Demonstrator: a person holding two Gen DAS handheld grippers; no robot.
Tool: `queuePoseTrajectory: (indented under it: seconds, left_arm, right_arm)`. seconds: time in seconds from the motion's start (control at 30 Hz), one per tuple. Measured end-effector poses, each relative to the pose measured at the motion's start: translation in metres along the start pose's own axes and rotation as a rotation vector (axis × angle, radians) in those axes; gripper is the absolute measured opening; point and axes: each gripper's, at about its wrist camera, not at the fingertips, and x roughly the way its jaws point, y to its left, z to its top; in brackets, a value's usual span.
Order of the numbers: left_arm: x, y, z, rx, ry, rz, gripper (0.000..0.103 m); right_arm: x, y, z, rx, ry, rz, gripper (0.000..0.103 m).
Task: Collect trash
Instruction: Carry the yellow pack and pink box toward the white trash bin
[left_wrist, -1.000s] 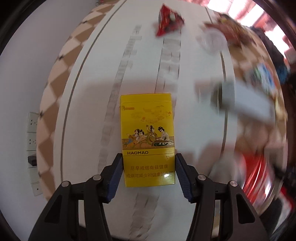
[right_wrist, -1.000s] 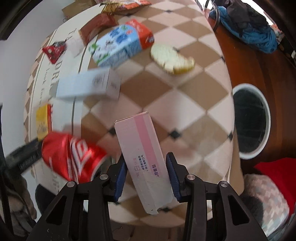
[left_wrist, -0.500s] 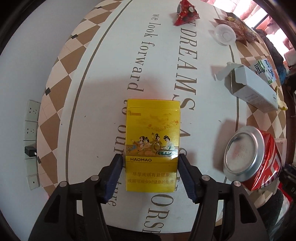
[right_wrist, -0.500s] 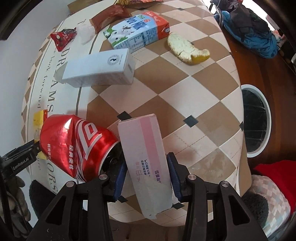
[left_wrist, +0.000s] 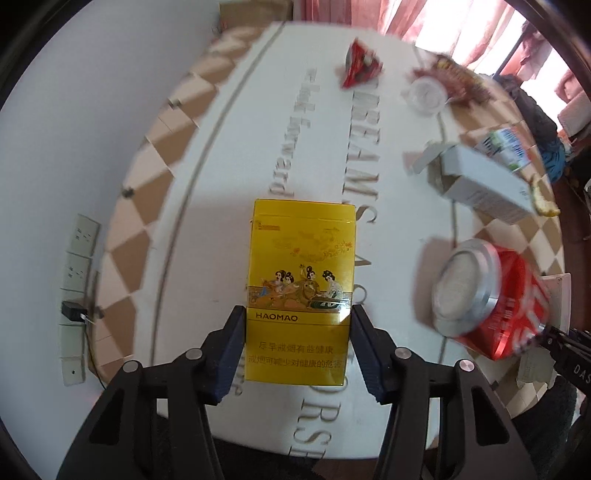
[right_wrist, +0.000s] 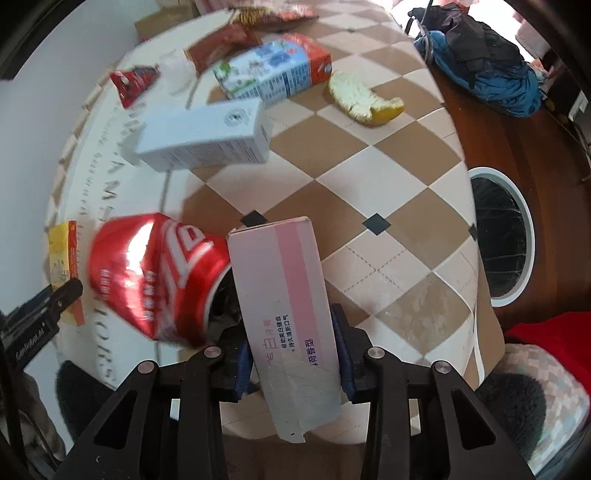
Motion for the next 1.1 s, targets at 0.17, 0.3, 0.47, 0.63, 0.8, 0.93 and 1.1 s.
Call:
queuePoseTrajectory:
  seconds: [0.17,0.3,0.47,0.63,0.8,0.93,1.1]
  left_arm:
    - [-0.057,-0.007,-0.014,0.001,-0.127,0.007,0.052]
    - [-0.093,-0.013,-0.008,0.008,-0.216,0.003,0.052]
    - [-0.145,-0.035,-0.009,0.033,-0.320,-0.037,0.052]
    - [-0.192,-0.076,-0.006,0.099,-0.406,-0.107,0.052]
    - [-0.216,-0.140,0.006,0.186,-0.423,-0.212,0.052]
    - [-0.206,-0.219,0.024,0.270,-0.368,-0.321,0.052]
    - [-0.160,-0.313,0.044,0.328,-0.226,-0.435,0.052]
  right_arm:
    - [-0.036,-0.003,-0.012,0.015,-0.070,0.052,0.039]
    - [-0.072,-0.004,-0.017,0.011,-0.141,0.090,0.039]
    - [-0.125,-0.016,-0.021,0.032,-0.234,0.171,0.039]
    - [-0.182,-0.054,-0.027,0.086,-0.338,0.225,0.039]
    - [-0.225,-0.127,-0.029,0.179,-0.422,0.229,0.039]
    - [-0.235,-0.200,-0.028,0.273,-0.441,0.199,0.039]
    - [-0.197,-0.298,-0.023,0.406,-0.374,0.138,0.039]
